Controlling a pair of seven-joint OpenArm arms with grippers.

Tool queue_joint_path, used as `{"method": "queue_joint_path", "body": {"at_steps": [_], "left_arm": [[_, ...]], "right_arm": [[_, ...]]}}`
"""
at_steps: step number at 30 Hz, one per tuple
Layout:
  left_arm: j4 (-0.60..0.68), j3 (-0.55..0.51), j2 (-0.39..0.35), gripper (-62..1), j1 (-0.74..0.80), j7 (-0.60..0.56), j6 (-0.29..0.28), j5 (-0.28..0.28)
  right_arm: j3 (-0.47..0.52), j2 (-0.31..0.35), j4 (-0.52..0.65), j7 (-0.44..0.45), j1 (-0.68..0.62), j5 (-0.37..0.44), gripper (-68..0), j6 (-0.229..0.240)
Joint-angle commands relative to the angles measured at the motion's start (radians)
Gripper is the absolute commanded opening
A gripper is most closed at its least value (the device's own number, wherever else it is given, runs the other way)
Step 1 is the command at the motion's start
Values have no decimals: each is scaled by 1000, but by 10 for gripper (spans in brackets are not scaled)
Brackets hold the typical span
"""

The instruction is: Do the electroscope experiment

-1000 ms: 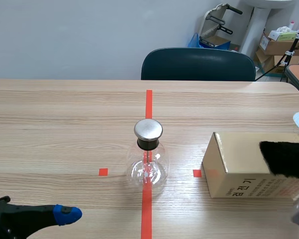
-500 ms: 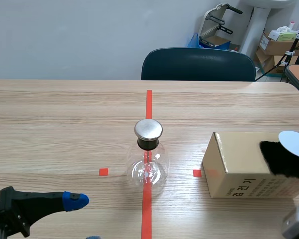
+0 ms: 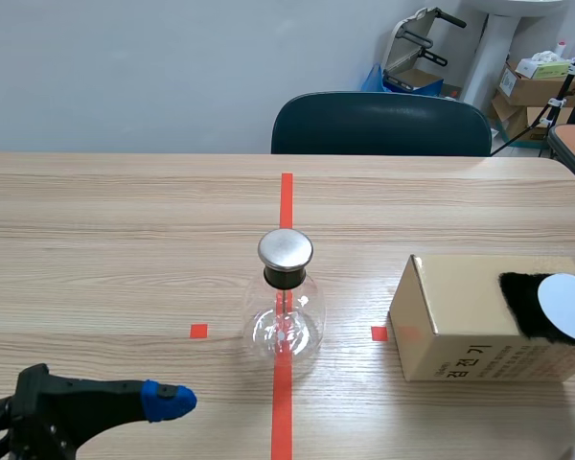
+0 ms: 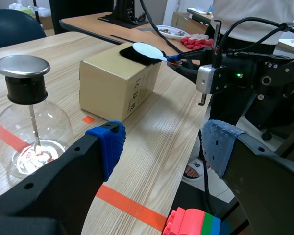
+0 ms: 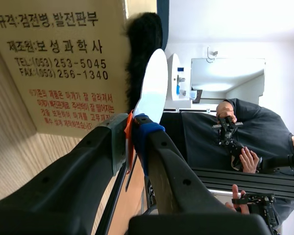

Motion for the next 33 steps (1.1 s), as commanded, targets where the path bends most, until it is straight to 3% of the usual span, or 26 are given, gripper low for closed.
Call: {"method": "queue_joint_path", "body": {"at_steps": [1,6,13,15,21,23,29,33], "left_arm": [[12,7,12,-245,3,-5,-5,-3],[12,8,23,-247,3,18,-14,2],[12,8,24,-247,3,21,-18,1],[12,8,24,-247,3,21,-18,1],[12,7,23,-247,3,18,-18,1],[12,7,23,-247,3,18,-18,1],[12,7,23,-247,3,18,-18,1],[12,7,23,-247,3,18,-18,1]], "right_arm": [[14,0,10,-10,-18,2,-654,-53],[20,0,10,3,-35,-5,-654,-53],[13,0,10,204,-37,-9,-654,-53],[9,-1,10,182,-37,-8,-654,-53],[36,-23,10,-18,-17,-6,-656,-53],[39,-23,10,-8,-15,-18,-656,-53],[39,-28,10,164,-13,-81,-656,-53],[39,-34,10,121,-18,-79,-656,-53]]}}
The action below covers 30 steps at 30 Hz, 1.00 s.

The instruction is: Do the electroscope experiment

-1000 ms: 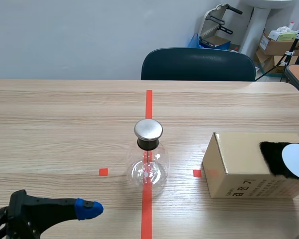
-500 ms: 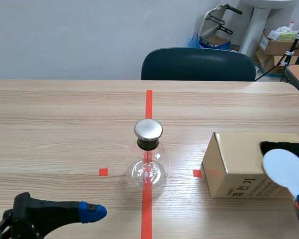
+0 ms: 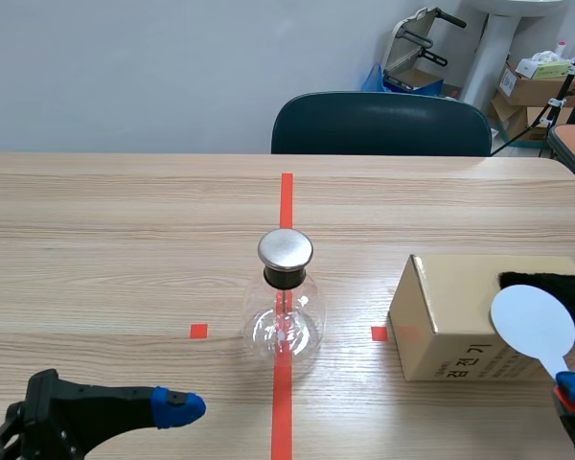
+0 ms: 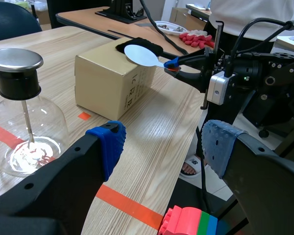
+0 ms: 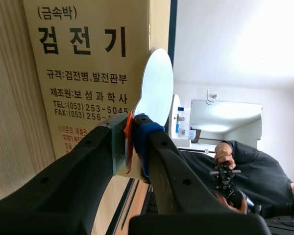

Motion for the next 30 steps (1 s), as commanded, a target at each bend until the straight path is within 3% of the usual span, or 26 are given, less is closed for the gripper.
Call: {"method": "queue_joint_path", "body": {"at_steps": [1,4,6,11,14,19,22,24,28,30], "left_arm": [[13,6,5,-247,3,-13,-6,-3],[13,6,5,-247,3,-13,-6,-3],[13,6,5,-247,3,-13,-6,-3],[13,6,5,-247,3,-12,-6,-3],[13,6,5,-247,3,-11,-6,-3],[13,6,5,-247,3,-10,-6,-3],[13,6,5,-247,3,-10,-6,-3],[13,6,5,-247,3,-10,-6,-3],[13,6,5,-247,3,-10,-6,-3],[13,6,5,-247,3,-10,-6,-3]], "right_arm": [[2,0,10,-58,-3,8,-656,-50],[3,0,10,-170,-2,16,-656,-50],[3,1,10,-192,-3,23,-656,-50],[2,0,10,-13,-6,-5,-656,-50],[2,0,10,3,-6,-8,-655,-50],[2,0,10,-204,-6,-8,-656,-50],[2,0,10,-255,-6,-10,-656,-50],[2,0,10,-227,-6,-28,-655,-50],[2,0,10,-56,-6,-38,-655,-50],[2,0,10,-13,-7,-38,-655,-50]]}}
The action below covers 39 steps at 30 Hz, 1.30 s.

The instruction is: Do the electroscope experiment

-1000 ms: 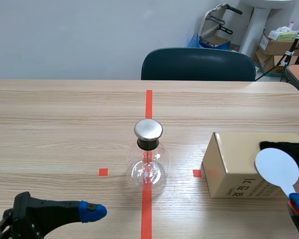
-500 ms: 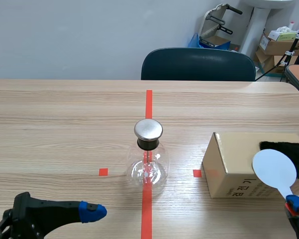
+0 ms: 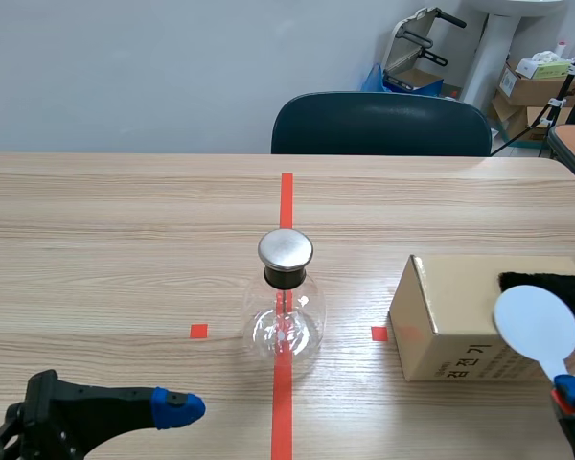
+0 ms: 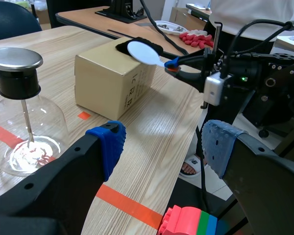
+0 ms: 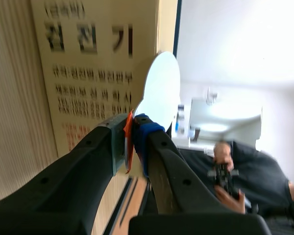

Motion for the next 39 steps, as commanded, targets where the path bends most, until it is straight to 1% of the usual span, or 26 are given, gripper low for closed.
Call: {"method": "queue_joint_path", "body": {"at_steps": [1,2,3,8,9,10,11,12,16,18,20,21,26,27,28,29,30,34,36,38,39], "left_arm": [[13,6,5,-247,3,-10,-6,-3],[13,6,5,-247,3,-10,-6,-3],[13,6,5,-247,3,-10,-6,-3],[13,6,5,-247,3,-10,-6,-3],[13,6,5,-247,3,-10,-6,-3],[13,6,5,-247,3,-10,-6,-3],[13,6,5,-247,3,-10,-6,-3],[13,6,5,-247,3,-10,-6,-3],[13,6,5,-247,3,-10,-6,-3],[13,6,5,-247,3,-10,-6,-3],[13,6,5,-247,3,-10,-6,-3],[13,6,5,-247,3,-10,-6,-3],[13,6,5,-247,3,-10,-6,-3],[13,6,5,-247,3,-10,-6,-3],[13,6,5,-247,3,-10,-6,-3],[13,6,5,-247,3,-10,-6,-3],[13,6,5,-247,3,-10,-6,-3],[13,6,5,-247,3,-10,-6,-3],[13,6,5,-247,3,-10,-6,-3],[13,6,5,-247,3,-10,-6,-3],[13,6,5,-247,3,-10,-6,-3]], "right_arm": [[6,5,10,-5,-7,7,-655,-46],[6,5,10,-15,-8,10,-655,-46],[6,5,10,-47,-8,15,-655,-46],[8,5,10,-323,-10,15,-656,-46],[8,6,10,-346,-10,15,-656,-46],[8,6,10,-350,-10,14,-656,-46],[8,6,10,-332,-10,14,-656,-46],[7,6,10,-290,-10,13,-655,-46],[6,6,10,-53,-10,10,-655,-46],[6,6,10,14,-10,10,-655,-46],[6,6,10,12,-10,11,-655,-46],[6,6,10,-16,-10,12,-656,-46],[8,6,10,-278,-10,15,-655,-46],[8,6,10,-305,-10,14,-655,-46],[8,6,10,-313,-10,14,-656,-46],[8,6,10,-306,-10,13,-656,-46],[8,6,10,-280,-10,7,-656,-46],[5,5,10,-83,-10,-13,-655,-46],[0,5,10,-15,-10,-13,-655,-46],[-5,5,10,-19,-13,-12,-656,-46],[-5,5,10,-45,-16,-11,-656,-46]]}}
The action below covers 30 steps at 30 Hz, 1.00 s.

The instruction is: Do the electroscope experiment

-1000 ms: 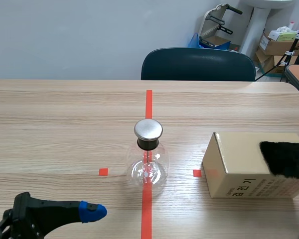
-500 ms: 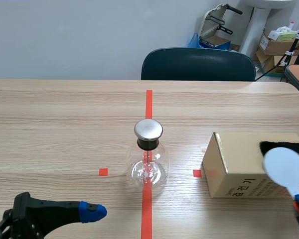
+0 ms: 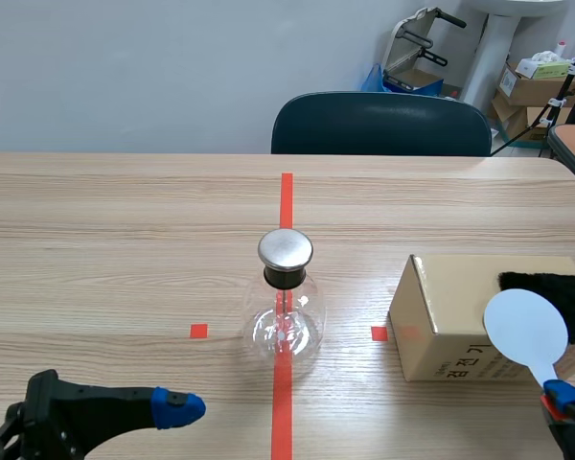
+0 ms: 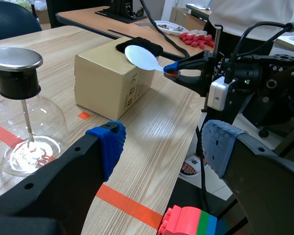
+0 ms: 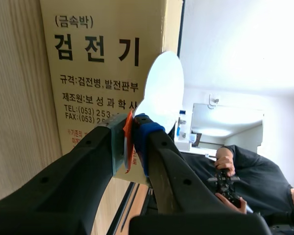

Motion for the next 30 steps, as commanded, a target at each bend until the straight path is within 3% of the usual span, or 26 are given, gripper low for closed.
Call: {"method": "queue_joint_path", "body": {"at_steps": [1,5,7,9,14,16,18,24,27,30], "left_arm": [[13,6,5,-247,3,-10,-6,-3],[13,6,5,-247,3,-10,-6,-3],[13,6,5,-247,3,-10,-6,-3],[13,6,5,-247,3,-10,-6,-3],[13,6,5,-247,3,-10,-6,-3],[13,6,5,-247,3,-10,-6,-3],[13,6,5,-247,3,-10,-6,-3],[13,6,5,-247,3,-10,-6,-3],[13,6,5,-247,3,-10,-6,-3],[13,6,5,-247,3,-10,-6,-3]], "right_arm": [[4,10,9,-71,-17,8,-656,-46],[4,10,9,-288,-21,11,-656,-46],[4,10,9,-327,-20,11,-655,-46],[5,10,9,-293,-18,8,-656,-46],[3,10,9,-23,-18,6,-656,-46],[3,10,9,39,-18,7,-656,-46],[3,8,9,16,-18,8,-656,-46],[6,0,9,-312,-18,11,-655,-46],[9,0,9,-303,-18,2,-656,-46],[9,0,9,-161,-18,-16,-655,-46]]}}
